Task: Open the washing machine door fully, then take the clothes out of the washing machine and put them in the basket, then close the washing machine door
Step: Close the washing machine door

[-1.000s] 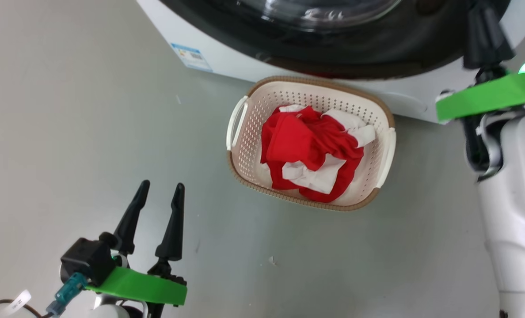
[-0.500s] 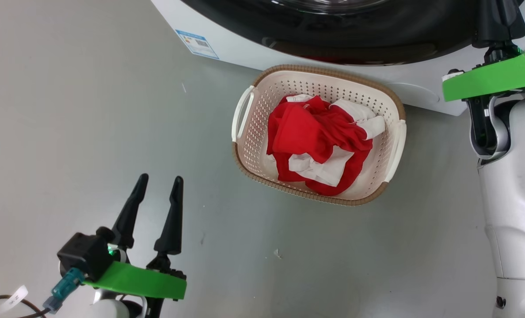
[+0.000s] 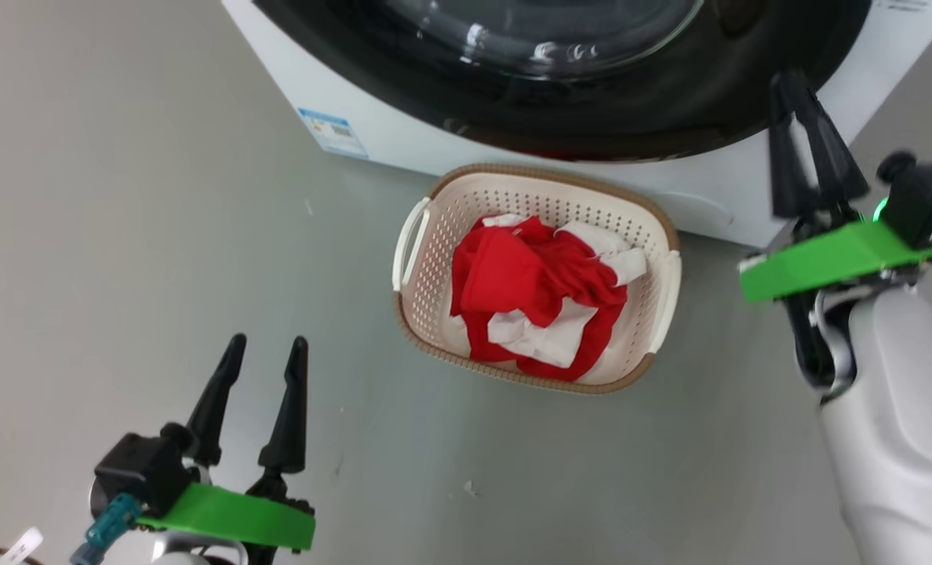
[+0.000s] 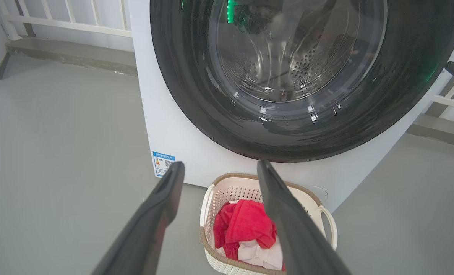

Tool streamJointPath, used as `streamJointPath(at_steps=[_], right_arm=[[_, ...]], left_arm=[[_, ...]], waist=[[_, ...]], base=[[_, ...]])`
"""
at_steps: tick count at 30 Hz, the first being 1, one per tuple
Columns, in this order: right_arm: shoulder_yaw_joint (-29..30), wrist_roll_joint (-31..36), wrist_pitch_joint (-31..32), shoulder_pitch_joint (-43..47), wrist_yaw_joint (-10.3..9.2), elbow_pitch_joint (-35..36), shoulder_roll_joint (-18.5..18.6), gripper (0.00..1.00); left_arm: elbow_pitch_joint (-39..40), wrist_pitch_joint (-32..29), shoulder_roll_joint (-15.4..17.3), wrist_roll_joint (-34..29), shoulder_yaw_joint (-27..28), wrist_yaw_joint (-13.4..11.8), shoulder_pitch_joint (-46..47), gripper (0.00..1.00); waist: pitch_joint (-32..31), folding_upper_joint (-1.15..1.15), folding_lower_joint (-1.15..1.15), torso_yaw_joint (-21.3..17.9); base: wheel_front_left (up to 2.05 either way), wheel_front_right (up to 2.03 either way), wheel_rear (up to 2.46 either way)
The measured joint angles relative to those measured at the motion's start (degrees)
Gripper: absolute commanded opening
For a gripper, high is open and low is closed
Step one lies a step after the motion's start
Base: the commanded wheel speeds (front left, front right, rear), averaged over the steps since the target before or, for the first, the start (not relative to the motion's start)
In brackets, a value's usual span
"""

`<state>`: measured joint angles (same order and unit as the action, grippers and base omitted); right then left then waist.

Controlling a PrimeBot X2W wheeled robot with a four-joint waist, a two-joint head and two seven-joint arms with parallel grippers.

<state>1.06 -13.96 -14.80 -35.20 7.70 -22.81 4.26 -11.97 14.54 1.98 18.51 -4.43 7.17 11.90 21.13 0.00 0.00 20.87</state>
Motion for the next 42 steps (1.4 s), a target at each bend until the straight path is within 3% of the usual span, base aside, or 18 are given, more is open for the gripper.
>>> streamJointPath(at_steps=[21,42], right_arm=[[-1.9,-2.7,0.0,25.8,-0.13,5.8,0.1,1.0],[1.9,-3.7,0.0,38.7,-0.13,8.5,-0.3,1.0]], left_arm=[[-0.6,0.0,4.7,-0.7,1.3,0.0,-9.0,1.0],[0.1,0.0,5.6,-3.5,4.4,0.0,-15.3,1.0]], waist=[[-11.4,0.0,0.0,-8.6],[-18.6,0.0,0.0,-17.2]], base=[[0.0,0.0,0.0],[0.0,0.0,0.0]])
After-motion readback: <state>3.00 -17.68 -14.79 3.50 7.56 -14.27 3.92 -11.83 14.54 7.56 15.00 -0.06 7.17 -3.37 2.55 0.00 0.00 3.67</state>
